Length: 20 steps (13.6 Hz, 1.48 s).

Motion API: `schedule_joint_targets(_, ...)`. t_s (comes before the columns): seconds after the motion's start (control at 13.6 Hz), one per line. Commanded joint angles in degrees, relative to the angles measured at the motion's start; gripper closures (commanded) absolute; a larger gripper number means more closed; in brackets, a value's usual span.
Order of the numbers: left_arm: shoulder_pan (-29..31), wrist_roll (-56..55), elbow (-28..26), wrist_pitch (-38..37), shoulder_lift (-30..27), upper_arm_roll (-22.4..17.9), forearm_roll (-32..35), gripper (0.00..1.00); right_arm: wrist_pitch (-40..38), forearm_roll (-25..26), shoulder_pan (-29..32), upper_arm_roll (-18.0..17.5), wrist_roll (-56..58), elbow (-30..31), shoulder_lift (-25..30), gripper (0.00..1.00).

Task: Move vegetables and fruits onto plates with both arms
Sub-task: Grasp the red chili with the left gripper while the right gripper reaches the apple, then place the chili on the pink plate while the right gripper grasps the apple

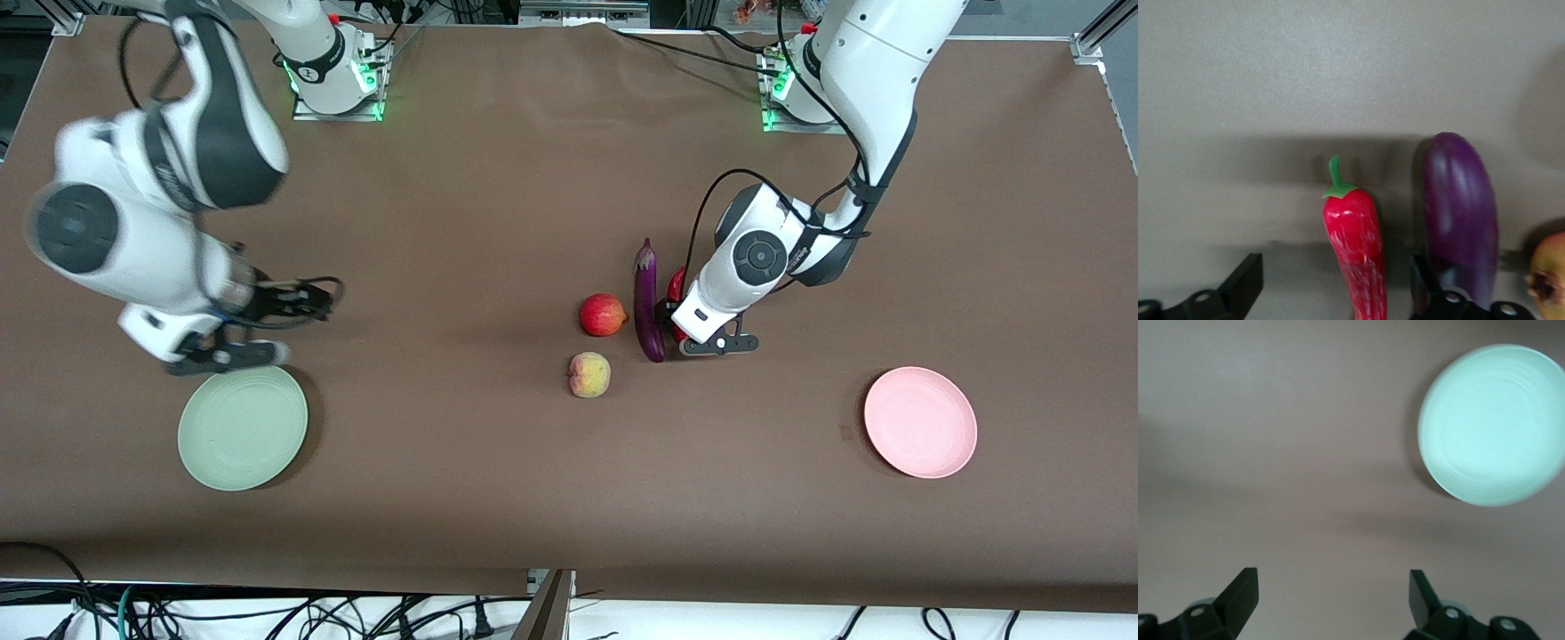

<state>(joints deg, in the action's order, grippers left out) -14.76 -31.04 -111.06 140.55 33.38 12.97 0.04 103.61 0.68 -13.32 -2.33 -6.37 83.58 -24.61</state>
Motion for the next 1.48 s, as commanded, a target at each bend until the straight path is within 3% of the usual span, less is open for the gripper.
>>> schedule_joint_targets(0.0,-0.09,-1.12,-0.82,1.21,-0.16,-0.31,3.04,0.20,5.53,0.02,-1.79,0.14,-4.77,-0.79,-3.76,0.00)
schedule_joint_targets(0.07,-0.09,-1.12,-0.82,1.56,0.45,-0.31,3.04,0.27,7.73,0.02,-3.63,0.13,-8.10,-0.79,-5.08,0.00)
schedule_joint_targets(0.15,-0.18,-1.21,-0.82,2.35,1.06,-0.31,3.04,0.39,10.71,0.02,-5.30,0.13,-11.61,-0.79,-6.49,0.00)
schedule_joint_targets(0.3,-0.27,-2.95,-0.82,2.71,1.25,-0.31,3.04,0.82,18.08,-0.07,-8.11,0.13,-19.00,-0.79,-8.95,0.00)
schedule_joint_targets(0.37,-0.09,-4.80,-0.82,2.62,0.90,-0.23,3.04,0.88,21.08,-0.07,-9.43,0.13,-22.43,-0.79,-9.74,0.00)
schedule_joint_targets(0.59,0.43,-5.26,-0.56,0.26,-1.90,-0.40,3.04,0.92,31.18,0.02,-13.22,0.13,-28.86,-0.96,-13.43,0.00)
schedule_joint_targets(0.66,1.31,-4.99,0.31,-3.76,-3.57,-0.66,3.13,0.92,34.96,0.02,-14.36,0.13,-30.88,-1.57,-14.92,0.00)
schedule_joint_targets(0.89,5.26,-4.73,7.76,-16.24,-6.05,-0.93,4.43,0.92,38.16,0.19,-18.57,0.22,-38.87,-6.92,-20.11,0.00)
schedule_joint_targets(1.11,7.02,0.79,17.95,-28.20,-5.88,-1.45,13.48,0.92,40.52,0.28,-21.48,0.31,-42.32,-11.06,-24.42,0.00)
schedule_joint_targets(1.4,15.70,13.07,25.44,-29.38,-1.85,-1.90,20.43,0.91,40.45,0.20,-25.69,0.31,-43.02,-10.89,-25.83,0.00)
